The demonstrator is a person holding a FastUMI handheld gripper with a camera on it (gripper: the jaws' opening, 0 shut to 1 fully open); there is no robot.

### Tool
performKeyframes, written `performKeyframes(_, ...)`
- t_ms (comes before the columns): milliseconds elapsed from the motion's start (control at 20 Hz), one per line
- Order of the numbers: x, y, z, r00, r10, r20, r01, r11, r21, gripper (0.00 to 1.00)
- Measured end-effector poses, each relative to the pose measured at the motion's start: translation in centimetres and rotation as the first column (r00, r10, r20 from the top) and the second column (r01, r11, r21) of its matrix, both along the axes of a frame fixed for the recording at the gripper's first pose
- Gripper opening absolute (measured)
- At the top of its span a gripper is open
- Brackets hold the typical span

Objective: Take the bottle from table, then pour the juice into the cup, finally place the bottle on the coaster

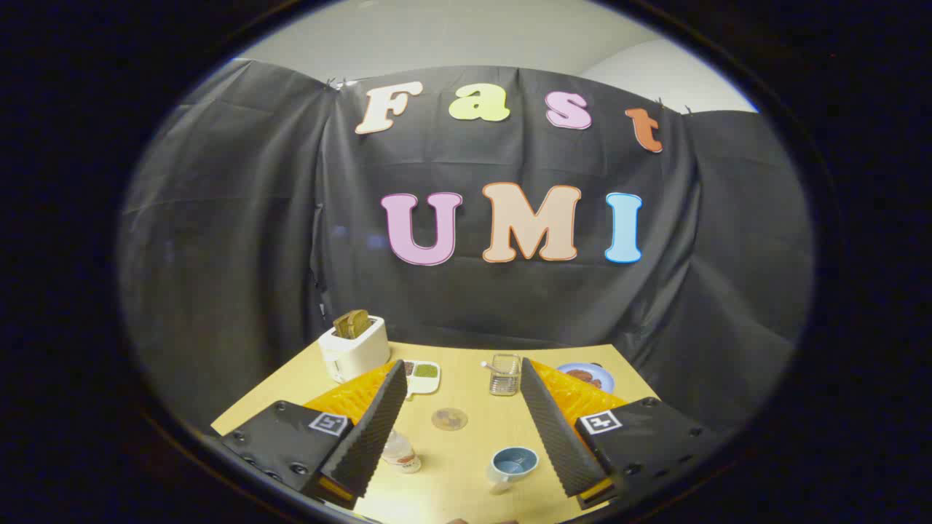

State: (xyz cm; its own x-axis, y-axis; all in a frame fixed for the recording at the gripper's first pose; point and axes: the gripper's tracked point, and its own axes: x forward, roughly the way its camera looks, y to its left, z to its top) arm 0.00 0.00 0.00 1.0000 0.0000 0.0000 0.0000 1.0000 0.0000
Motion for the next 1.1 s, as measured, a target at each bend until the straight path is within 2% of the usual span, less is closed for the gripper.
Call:
performKeyframes(400,-0.7,2.8,-0.1,1.0,0.008,0.021,-0.009,1.0,0.03,0.99)
performKeyframes(650,-0.7,5.8,-2.2,1.0,-0.011,-0.012,0.011,1.0,0.003,0.99)
performKeyframes(1100,-0.7,15.0,-6.1,0.995,-0.021,-0.101,0.027,0.998,0.054,0.99)
